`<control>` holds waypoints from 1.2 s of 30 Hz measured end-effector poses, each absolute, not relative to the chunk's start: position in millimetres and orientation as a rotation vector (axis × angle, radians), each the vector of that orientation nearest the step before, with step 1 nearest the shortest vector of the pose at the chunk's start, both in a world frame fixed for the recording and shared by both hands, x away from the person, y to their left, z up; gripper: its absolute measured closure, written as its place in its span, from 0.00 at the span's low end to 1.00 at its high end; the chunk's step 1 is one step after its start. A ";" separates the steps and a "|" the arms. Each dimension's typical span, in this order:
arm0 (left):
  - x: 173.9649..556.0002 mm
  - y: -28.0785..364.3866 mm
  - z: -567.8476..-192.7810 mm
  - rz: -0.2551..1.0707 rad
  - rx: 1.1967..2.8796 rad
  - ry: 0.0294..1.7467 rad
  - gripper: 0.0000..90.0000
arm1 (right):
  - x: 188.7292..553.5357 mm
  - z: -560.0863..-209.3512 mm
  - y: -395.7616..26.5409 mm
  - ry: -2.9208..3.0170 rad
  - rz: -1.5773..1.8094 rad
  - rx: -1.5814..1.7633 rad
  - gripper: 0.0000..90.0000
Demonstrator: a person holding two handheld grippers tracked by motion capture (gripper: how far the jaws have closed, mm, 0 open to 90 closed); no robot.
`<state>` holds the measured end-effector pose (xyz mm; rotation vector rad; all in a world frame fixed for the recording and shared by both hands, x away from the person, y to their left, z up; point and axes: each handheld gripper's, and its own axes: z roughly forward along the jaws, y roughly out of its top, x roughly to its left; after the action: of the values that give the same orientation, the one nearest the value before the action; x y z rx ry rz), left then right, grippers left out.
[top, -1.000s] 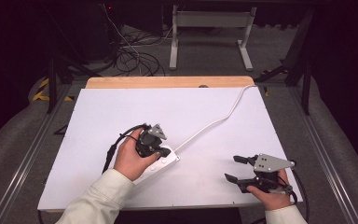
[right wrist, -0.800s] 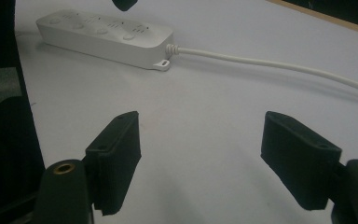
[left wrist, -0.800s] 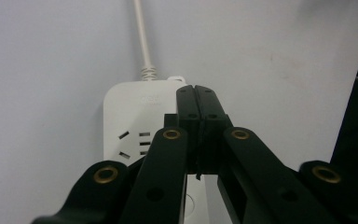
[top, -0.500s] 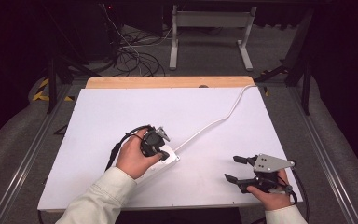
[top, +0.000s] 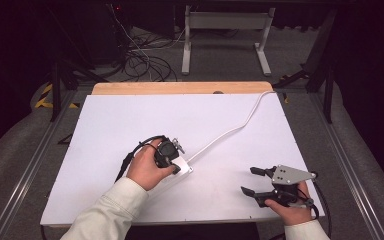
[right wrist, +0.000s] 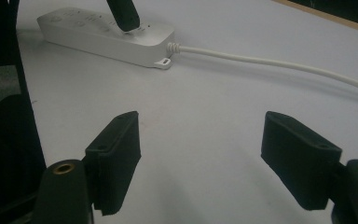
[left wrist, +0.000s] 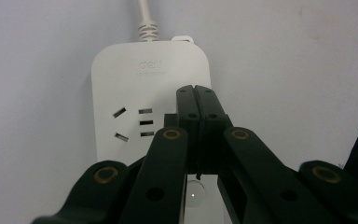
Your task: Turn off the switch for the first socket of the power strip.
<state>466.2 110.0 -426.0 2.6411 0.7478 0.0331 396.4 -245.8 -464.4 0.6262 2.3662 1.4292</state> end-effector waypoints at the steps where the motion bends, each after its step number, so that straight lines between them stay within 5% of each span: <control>1: 466.3 109.6 -426.4 0.033 2.644 0.749 1.00 | 396.4 -464.3 -245.9 2.366 1.429 0.627 0.32; 36: 463.9 106.5 -430.3 0.077 2.665 0.738 1.00 | 396.4 -464.9 -245.1 2.374 1.426 0.623 0.31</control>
<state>463.9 106.5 -430.3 2.6653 0.7382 0.0766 396.4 -245.1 -464.9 0.6230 2.3741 1.4260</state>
